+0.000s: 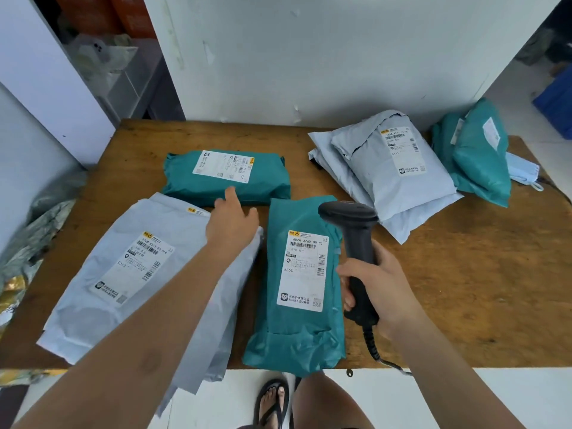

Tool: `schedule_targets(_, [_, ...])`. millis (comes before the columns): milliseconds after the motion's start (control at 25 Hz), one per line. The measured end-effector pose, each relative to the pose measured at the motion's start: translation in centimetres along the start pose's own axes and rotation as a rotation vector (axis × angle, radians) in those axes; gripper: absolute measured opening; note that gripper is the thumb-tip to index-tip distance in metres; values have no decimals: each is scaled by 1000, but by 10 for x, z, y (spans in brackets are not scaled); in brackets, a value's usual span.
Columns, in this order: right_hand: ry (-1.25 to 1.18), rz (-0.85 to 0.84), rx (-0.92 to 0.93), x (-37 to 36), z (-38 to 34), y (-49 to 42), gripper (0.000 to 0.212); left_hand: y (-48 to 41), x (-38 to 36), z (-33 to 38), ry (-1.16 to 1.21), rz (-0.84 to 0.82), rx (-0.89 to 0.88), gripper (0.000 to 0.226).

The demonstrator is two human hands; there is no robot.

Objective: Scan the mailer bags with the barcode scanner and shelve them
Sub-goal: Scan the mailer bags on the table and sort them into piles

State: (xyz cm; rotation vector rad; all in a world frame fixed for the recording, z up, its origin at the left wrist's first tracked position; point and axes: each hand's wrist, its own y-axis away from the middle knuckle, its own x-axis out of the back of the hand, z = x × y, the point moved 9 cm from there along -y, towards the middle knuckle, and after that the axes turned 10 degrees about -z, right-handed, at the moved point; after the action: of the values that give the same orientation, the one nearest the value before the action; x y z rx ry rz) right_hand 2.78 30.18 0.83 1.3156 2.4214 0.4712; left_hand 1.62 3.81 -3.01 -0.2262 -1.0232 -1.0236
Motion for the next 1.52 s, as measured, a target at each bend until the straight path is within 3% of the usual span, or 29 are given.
schedule_targets(120, [28, -83, -20, 1, -5, -13, 32, -53, -4, -10, -233, -61, 1, 58])
schedule_targets(240, [34, -104, -60, 11, -8, -31, 26, -96, -19, -13, -580, -135, -18, 74])
schedule_targets(400, [98, -114, -93, 35, -16, -59, 26, -147, -15, 19, -945, -80, -168, 98])
schedule_targets(520, [117, -130, -113, 48, -19, -71, 24, -179, -25, 30, -1038, -304, -251, 131])
schedule_targets(640, [105, -147, -121, 53, -18, -79, 29, -195, -39, 35, -1006, -464, -254, 138])
schedule_targets(720, [96, -164, -125, 55, -17, -82, 36, -198, -38, 42, -1003, -425, -260, 138])
schedule_targets(880, [104, -194, -89, 50, -18, -83, 30, -196, -30, 33, -934, -434, -121, 146])
schedule_targets(1040, [133, -169, -88, 48, -13, -76, 29, -190, -31, 27, -843, -387, -108, 141])
schedule_targets(1160, [144, -140, -91, 48, -8, -67, 34, -180, -16, 47, -659, -272, -186, 136])
schedule_targets(1360, [100, -79, -55, 46, -14, -48, 25, -134, 79, 122, -114, 180, -349, 125])
schedule_targets(1520, [75, -12, 7, 49, -24, -27, 19, -89, 125, 165, 240, 227, -361, 114])
